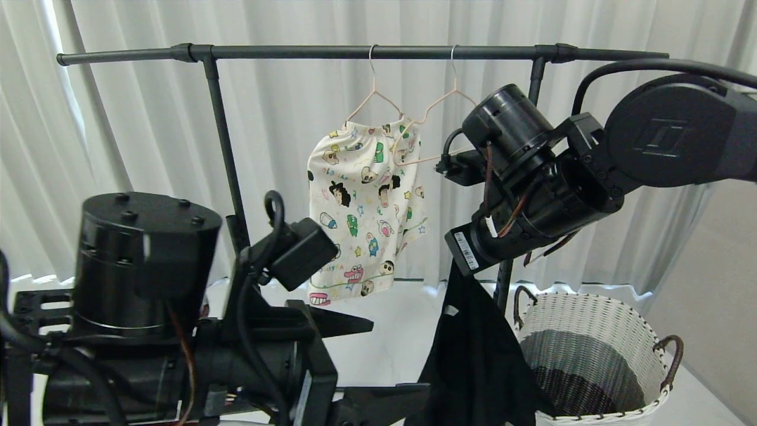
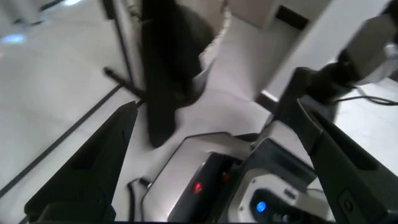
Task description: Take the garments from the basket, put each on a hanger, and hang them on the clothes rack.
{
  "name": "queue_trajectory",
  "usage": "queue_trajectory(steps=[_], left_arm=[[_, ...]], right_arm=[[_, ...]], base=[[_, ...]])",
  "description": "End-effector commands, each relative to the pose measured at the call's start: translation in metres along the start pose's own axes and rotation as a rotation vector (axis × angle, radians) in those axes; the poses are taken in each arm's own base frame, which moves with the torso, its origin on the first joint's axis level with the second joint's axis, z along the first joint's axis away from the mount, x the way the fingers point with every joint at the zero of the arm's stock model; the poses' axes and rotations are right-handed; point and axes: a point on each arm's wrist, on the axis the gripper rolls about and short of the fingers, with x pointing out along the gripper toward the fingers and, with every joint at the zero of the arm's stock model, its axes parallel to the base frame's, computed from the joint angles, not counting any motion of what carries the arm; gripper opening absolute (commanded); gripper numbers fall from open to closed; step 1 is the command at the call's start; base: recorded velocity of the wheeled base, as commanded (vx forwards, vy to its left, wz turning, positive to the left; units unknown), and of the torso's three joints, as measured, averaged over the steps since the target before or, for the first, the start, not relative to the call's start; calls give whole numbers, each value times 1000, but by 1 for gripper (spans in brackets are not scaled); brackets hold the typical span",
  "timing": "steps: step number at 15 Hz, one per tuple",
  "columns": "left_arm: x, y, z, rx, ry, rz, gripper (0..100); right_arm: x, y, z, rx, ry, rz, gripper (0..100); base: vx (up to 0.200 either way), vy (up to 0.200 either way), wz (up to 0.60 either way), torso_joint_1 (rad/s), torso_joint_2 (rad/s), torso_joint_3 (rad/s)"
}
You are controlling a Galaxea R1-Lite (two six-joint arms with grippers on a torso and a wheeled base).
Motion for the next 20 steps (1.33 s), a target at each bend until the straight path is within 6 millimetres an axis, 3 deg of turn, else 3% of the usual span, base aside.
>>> queue_trajectory(steps=[1,3,6,10,15,20], left_arm=[[27,3,-4,-9,60,3,100],[40,21,-13,-72,104,138,100],[44,36,-14,-154,91,207,100],[57,54,-30,-189,158,330,100],[53,55,-61,-205,252,417,100],[56,50,-61,-191,256,416,100]], right_arm=[[-6,13,-1,-25,-16,31,0],[-20,28,-5,-62,-34,71,0],[-37,48,-13,-114,-53,127,0],[-53,61,-20,-189,-77,171,0],[-67,57,-20,-198,-103,179,0],[-75,67,-26,-237,-107,218,0]], base=[[0,0,0,0,0,0],[0,0,0,0,0,0],[0,0,0,0,0,0],[0,0,0,0,0,0],[0,0,0,0,0,0],[0,0,0,0,0,0]])
